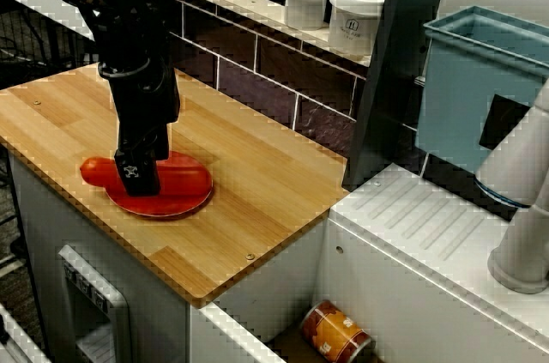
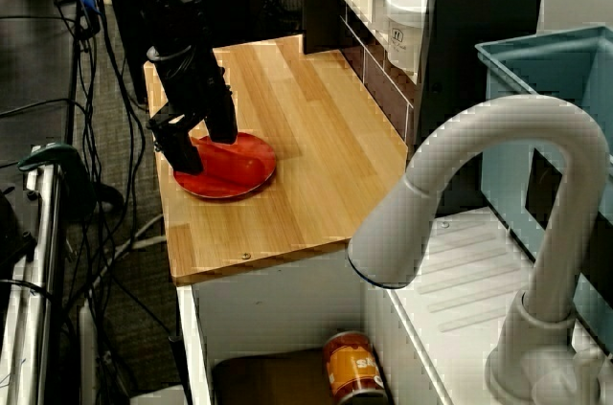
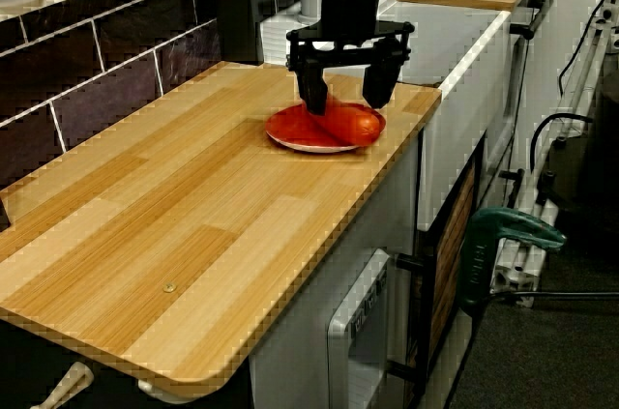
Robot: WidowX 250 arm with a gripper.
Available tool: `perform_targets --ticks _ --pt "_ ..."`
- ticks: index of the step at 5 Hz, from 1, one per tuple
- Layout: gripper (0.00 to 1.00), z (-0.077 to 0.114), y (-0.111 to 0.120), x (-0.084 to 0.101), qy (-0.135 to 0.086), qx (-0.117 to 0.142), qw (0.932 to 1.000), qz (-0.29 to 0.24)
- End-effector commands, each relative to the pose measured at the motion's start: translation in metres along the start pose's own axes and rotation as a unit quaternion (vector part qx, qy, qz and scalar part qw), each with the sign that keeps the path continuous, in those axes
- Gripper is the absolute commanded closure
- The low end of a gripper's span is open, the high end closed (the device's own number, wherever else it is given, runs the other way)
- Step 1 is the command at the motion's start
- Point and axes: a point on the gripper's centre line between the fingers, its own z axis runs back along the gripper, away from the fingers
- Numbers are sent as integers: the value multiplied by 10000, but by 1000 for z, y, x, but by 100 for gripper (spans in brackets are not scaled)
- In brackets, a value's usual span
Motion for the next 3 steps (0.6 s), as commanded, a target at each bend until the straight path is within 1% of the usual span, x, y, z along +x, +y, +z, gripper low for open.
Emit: perform_targets --ticks 1,2,3 --pt "4 -11 2 -20 -16 114 9999 99" --pt "100 -6 5 -20 -34 51 9999 145" --pt "100 0 11 -18 -54 -25 9996 278"
